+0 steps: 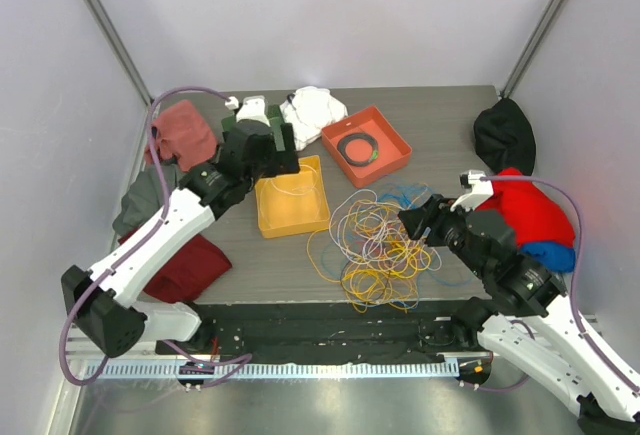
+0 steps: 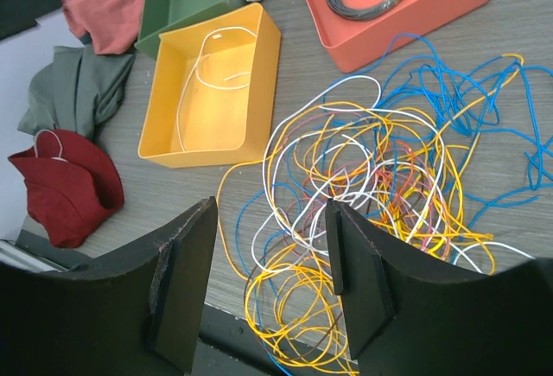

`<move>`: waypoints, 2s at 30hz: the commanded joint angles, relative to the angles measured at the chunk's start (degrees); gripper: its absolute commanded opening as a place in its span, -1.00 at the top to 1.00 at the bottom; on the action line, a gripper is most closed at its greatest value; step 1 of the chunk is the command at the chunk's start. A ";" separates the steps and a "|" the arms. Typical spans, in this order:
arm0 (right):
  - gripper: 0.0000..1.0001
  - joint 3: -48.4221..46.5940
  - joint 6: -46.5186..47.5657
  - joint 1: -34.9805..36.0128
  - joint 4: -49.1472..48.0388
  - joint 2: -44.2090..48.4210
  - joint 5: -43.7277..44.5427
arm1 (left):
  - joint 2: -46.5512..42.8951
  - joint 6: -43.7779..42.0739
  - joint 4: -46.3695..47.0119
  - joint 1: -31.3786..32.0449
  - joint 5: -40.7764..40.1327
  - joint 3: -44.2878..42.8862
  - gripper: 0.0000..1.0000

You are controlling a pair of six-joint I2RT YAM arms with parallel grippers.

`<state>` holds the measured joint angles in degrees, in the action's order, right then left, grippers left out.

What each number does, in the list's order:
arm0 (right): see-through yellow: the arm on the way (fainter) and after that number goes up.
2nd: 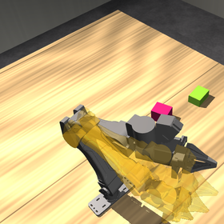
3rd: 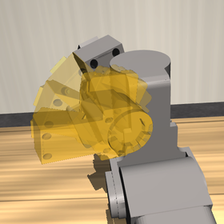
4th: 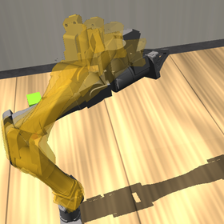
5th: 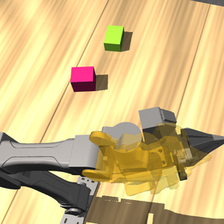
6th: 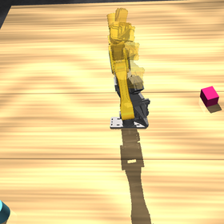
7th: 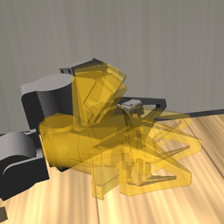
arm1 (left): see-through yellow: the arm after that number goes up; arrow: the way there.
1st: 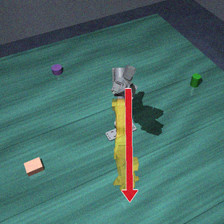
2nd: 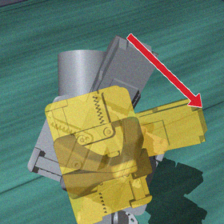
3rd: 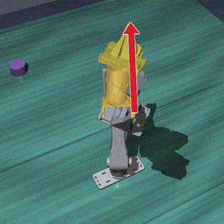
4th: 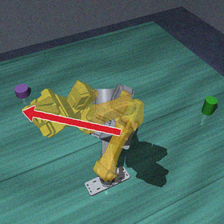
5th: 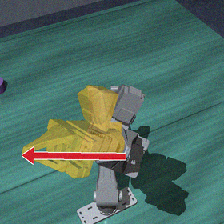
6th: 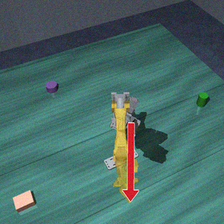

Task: Untangle the cables

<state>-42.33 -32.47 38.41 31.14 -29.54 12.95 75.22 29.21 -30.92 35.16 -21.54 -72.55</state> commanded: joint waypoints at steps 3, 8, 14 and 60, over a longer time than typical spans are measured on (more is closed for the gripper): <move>-0.21 2.51 -0.75 0.17 -3.36 -1.05 1.64 | 2.55 2.95 9.63 10.69 8.24 0.74 -0.99; -0.21 2.42 -1.19 0.26 -2.40 -0.96 2.52 | 11.60 7.08 17.27 16.77 15.91 2.06 -0.93; -0.21 1.90 -1.02 0.17 -0.38 0.18 3.57 | 15.30 5.86 22.21 19.51 21.27 1.71 -1.00; -0.20 2.07 -2.16 0.26 0.86 3.43 3.66 | -2.01 -13.91 2.71 20.65 2.83 -24.46 1.00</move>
<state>-38.79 -33.80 38.41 33.50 -27.14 16.43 72.51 21.71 -19.99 55.57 -10.98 -91.29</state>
